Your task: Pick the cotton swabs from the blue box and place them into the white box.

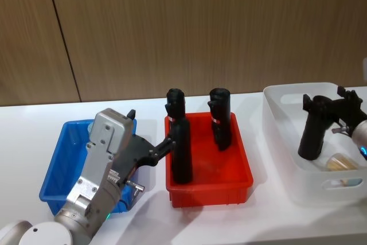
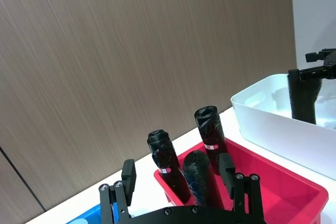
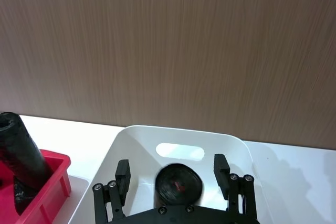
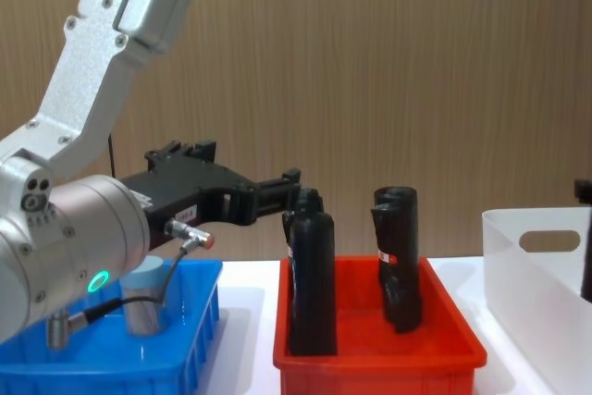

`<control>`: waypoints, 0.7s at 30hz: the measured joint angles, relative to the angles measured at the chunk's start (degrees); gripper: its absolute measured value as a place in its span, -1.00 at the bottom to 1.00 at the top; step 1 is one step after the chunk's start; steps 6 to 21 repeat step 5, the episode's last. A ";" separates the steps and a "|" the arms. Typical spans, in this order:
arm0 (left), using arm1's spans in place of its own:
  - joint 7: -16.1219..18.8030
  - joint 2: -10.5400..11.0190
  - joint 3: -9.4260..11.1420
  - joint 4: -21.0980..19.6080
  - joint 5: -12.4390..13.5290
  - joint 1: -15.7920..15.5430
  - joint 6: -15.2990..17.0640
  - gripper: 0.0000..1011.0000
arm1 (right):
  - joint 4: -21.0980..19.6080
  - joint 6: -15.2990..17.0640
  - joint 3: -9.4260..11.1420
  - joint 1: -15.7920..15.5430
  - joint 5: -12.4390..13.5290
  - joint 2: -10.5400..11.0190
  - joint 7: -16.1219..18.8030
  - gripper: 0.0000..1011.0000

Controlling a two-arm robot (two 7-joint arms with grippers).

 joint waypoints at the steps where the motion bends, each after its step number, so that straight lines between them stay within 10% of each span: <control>1: 0.00 0.00 0.00 0.00 0.00 0.00 0.00 0.99 | -0.19 0.00 0.03 -0.11 0.06 0.03 0.00 0.98; 21: 0.00 0.00 0.00 0.00 0.00 0.00 0.00 0.99 | -1.14 0.05 0.19 -0.65 0.34 0.18 0.00 0.98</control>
